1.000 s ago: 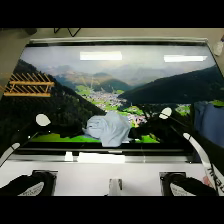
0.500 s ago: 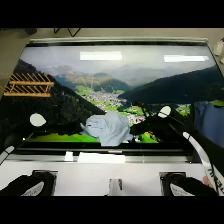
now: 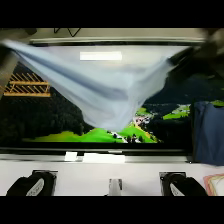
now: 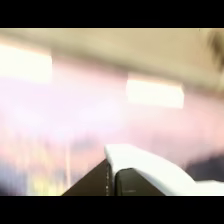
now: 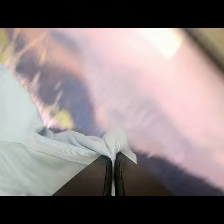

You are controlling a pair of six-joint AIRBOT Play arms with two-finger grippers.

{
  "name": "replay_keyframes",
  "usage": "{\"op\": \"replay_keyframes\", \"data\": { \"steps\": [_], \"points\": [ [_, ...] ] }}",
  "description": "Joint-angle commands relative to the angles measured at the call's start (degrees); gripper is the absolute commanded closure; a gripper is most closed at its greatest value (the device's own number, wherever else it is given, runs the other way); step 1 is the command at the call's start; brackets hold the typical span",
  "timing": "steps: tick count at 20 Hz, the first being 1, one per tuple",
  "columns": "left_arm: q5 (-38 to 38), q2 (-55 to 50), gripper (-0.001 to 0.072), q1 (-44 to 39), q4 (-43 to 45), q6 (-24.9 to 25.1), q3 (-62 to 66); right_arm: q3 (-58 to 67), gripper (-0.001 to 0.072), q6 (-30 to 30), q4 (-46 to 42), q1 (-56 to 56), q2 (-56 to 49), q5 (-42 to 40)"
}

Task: Fold the shirts.

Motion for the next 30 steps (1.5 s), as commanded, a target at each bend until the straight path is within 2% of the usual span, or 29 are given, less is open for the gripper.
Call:
{"op": "replay_keyframes", "data": {
  "steps": [1, 6, 8, 12, 15, 17, 19, 22, 25, 27, 30],
  "points": [
    [5.3, 3.1, 0.0674, 2.0, -0.2, 0.2, 19.3, 11.4, 0.0685, -0.5, -3.6, 0.0, 7.9, -5.8],
    [13.7, 6.0, 0.0675, 2.0, 0.5, -0.2, 24.5, 11.5, 0.0685, 0.6, -5.8, 0.0, 14.1, -0.7],
    [12.4, 6.0, 0.0675, 2.0, 3.1, 0.0, 24.5, 11.5, 0.0685, 1.0, -9.0, 0.0, 15.2, -0.5],
    [-3.7, 4.1, 0.0675, 2.0, 11.5, -1.7, 24.2, 11.5, 0.0685, 5.7, -17.5, 0.0, 14.9, 2.0],
    [-16.1, 0.2, 0.0674, 2.0, 12.6, -1.6, 22.1, 11.5, 0.0685, 5.3, -17.7, 0.0, 10.2, 12.4],
    [-20.3, -3.2, 0.0674, 2.0, 12.6, -1.3, 17.8, 11.4, 0.0684, 5.1, -18.8, 0.0, 3.4, 21.3],
    [-20.1, -7.0, 0.0674, 2.0, 12.6, -0.9, 10.8, 11.4, 0.0684, 5.9, -19.7, 0.0, -4.9, 25.3],
    [-17.2, -14.7, 0.0673, 2.0, 12.7, -0.9, -1.9, 11.3, 0.0683, 11.6, -19.2, 0.0, -19.8, 20.0],
    [-12.1, -22.8, 0.0672, 2.0, 12.6, -1.9, -11.3, 11.3, 0.0682, 21.7, -18.8, 0.0, -32.7, 11.4],
    [-13.0, -28.3, 0.0672, 2.0, 11.6, -4.8, -11.9, 11.3, 0.0682, 26.2, -18.6, 0.0, -37.7, 10.3],
    [-12.4, -33.0, 0.0671, 1.8, 8.0, -4.6, -11.9, 11.3, 0.0682, 29.1, -17.6, 0.2, -40.7, 9.6]
  ]
}}
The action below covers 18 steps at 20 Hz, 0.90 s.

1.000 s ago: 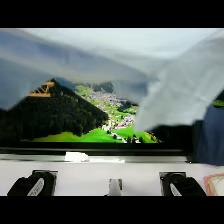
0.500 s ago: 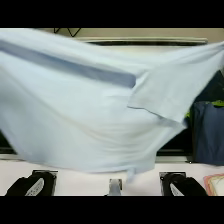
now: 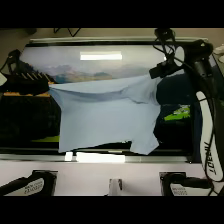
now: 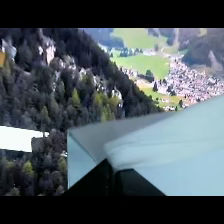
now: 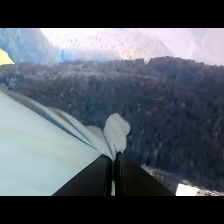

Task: Fold the shirts.

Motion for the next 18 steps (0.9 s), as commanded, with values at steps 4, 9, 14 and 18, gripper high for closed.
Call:
{"op": "replay_keyframes", "data": {
  "steps": [4, 9, 14, 18],
  "points": [
    [-0.4, -10.4, 0.0666, -2.4, -6.7, -1.1, -1.9, 0.0, 0.0682, 5.2, 8.9, 0.2, -8.0, -2.2],
    [-19.3, -9.4, 0.0126, -1.0, -6.0, 7.0, -1.7, 0.1, 0.0222, -9.3, 3.5, -2.9, -5.0, 5.6],
    [-24.3, 2.2, 0.0125, 9.6, -5.8, 8.4, -19.5, -2.1, 0.0285, -20.2, 19.3, -19.7, -3.3, 24.6],
    [-21.0, 8.7, 0.0125, 17.3, -7.2, 10.9, -37.5, -12.5, 0.0209, -24.9, 27.4, -25.9, -1.4, 29.6]
  ]
}}
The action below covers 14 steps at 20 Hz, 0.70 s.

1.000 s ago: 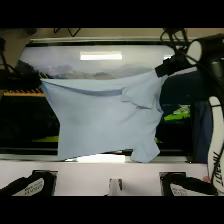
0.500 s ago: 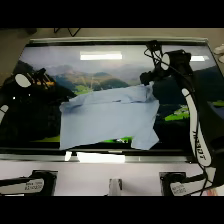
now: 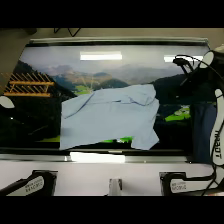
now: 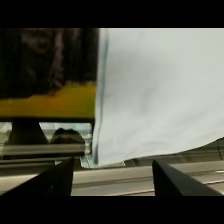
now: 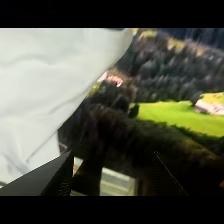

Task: Fold the shirts.

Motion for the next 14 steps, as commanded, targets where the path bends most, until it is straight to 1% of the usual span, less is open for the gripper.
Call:
{"op": "replay_keyframes", "data": {
  "steps": [1, 3, 6, 10, 13, 14],
  "points": [
    [2.7, 4.6, 0.0125, 5.6, -3.0, 3.4, -13.9, -8.6, 0.021, -6.2, 7.2, -4.8, 2.3, 5.0],
    [7.2, 4.3, 0.0125, 5.4, -6.7, 4.5, -18.2, -13.1, 0.0211, -7.0, 8.2, -4.7, 4.2, 3.1],
    [13.4, 4.1, 0.0125, 5.4, -11.5, 5.5, -20.6, -15.7, 0.0212, -8.2, 8.7, -4.7, 5.6, 2.4],
    [16.6, 3.7, 0.0125, 5.4, -14.5, 5.5, -21.4, -15.8, 0.0211, -8.3, 8.6, -4.7, 6.0, 2.0],
    [16.9, 1.9, 0.0128, 4.5, -16.0, 5.5, -21.6, -16.9, 0.0208, -8.2, 8.5, -4.7, 6.1, 1.0],
    [17.3, 1.4, 0.0135, 3.5, -16.5, 5.5, -21.6, -18.2, 0.0153, -8.2, 8.8, -4.7, 6.2, 0.7]
  ]
}}
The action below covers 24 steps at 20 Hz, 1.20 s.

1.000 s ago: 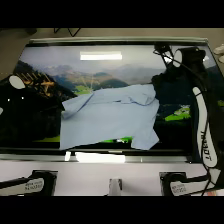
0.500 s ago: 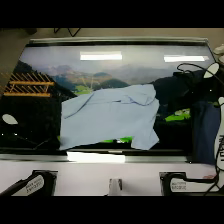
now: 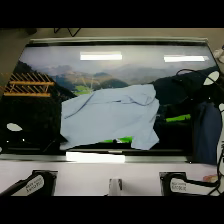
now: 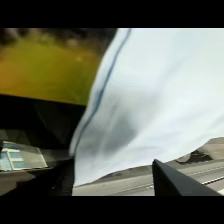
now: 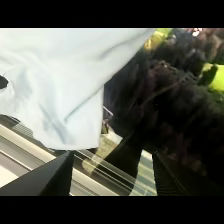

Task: Fold the shirts.

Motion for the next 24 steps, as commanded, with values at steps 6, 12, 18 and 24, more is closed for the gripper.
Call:
{"op": "replay_keyframes", "data": {
  "steps": [6, 12, 18, 24],
  "points": [
    [7.2, -2.1, 0.0672, -8.2, -3.3, 0.3, -0.3, -13.0, 0.0084, -0.3, 2.6, -0.1, 2.3, -6.4],
    [4.7, 1.5, 0.0673, -8.1, -3.3, 2.8, 2.2, -23.0, 0.0095, -1.7, 10.7, 0.1, 2.2, -17.4],
    [4.3, 8.3, 0.0673, -8.1, -3.6, 1.4, 2.3, -24.5, 0.0174, 4.3, 9.4, 10.3, 0.5, -31.7],
    [4.7, 15.1, 0.0674, -8.1, -4.0, 2.0, 4.3, -23.9, 0.0685, 7.3, 7.3, 15.0, 3.7, -38.0]
  ]
}}
